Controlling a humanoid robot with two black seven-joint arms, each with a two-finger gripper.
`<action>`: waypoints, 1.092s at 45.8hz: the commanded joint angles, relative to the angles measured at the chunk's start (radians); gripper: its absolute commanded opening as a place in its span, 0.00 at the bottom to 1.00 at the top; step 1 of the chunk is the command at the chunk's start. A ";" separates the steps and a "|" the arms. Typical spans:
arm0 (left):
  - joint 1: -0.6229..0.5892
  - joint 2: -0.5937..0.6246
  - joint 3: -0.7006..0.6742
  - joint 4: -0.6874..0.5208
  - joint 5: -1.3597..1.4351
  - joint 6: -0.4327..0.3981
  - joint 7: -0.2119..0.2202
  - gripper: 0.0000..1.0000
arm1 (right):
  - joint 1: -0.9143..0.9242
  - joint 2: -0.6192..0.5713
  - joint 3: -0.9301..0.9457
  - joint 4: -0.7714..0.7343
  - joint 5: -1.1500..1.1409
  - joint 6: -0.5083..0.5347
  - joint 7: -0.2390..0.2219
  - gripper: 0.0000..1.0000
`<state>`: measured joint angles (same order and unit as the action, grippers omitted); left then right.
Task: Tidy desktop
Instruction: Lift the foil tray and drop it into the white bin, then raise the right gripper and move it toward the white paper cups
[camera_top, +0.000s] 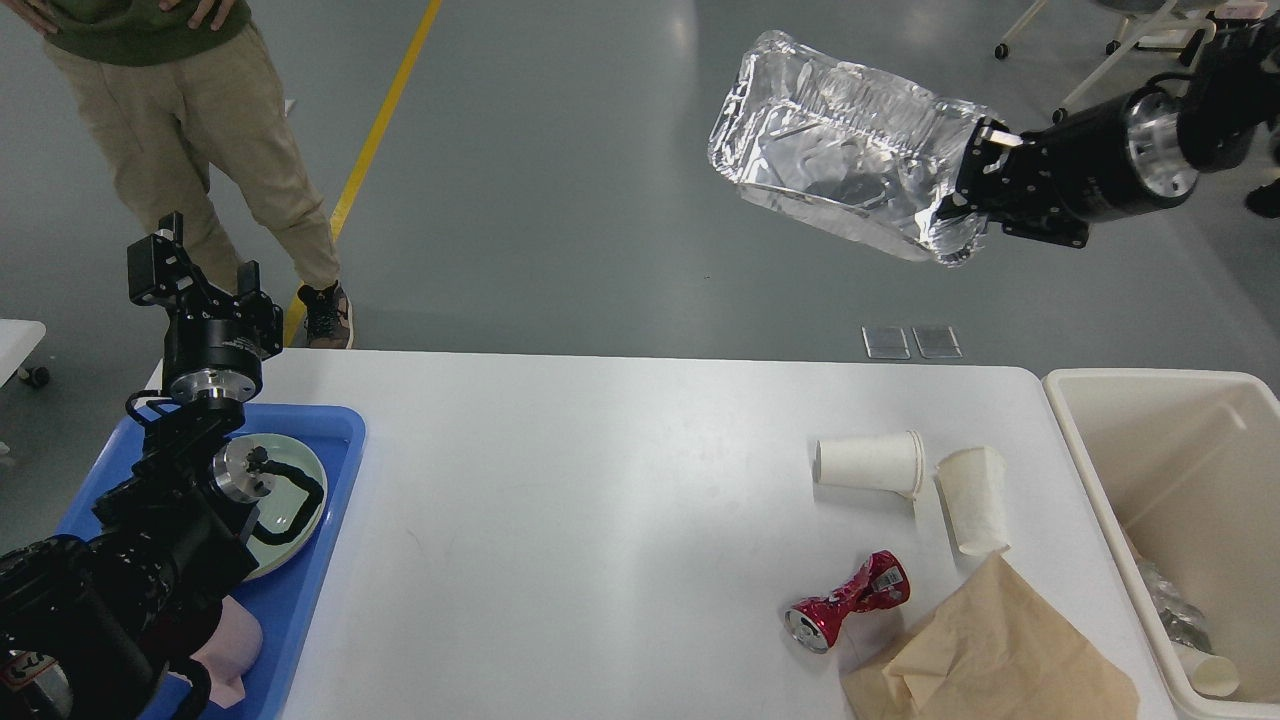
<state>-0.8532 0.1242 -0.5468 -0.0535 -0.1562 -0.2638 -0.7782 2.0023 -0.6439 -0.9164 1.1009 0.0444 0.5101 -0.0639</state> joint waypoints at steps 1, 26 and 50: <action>0.000 0.000 0.001 0.000 0.001 0.000 0.000 0.96 | -0.123 -0.039 -0.053 -0.133 0.000 -0.033 -0.001 0.00; 0.000 0.000 0.001 0.000 0.000 0.000 0.000 0.96 | -1.042 -0.083 0.160 -0.613 0.015 -0.349 0.001 0.00; 0.000 0.000 -0.001 0.000 0.000 0.000 0.000 0.96 | -1.166 0.015 0.234 -0.813 0.018 -0.337 0.004 1.00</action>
<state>-0.8530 0.1243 -0.5472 -0.0534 -0.1562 -0.2638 -0.7781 0.7928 -0.6315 -0.6771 0.2842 0.0605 0.1660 -0.0588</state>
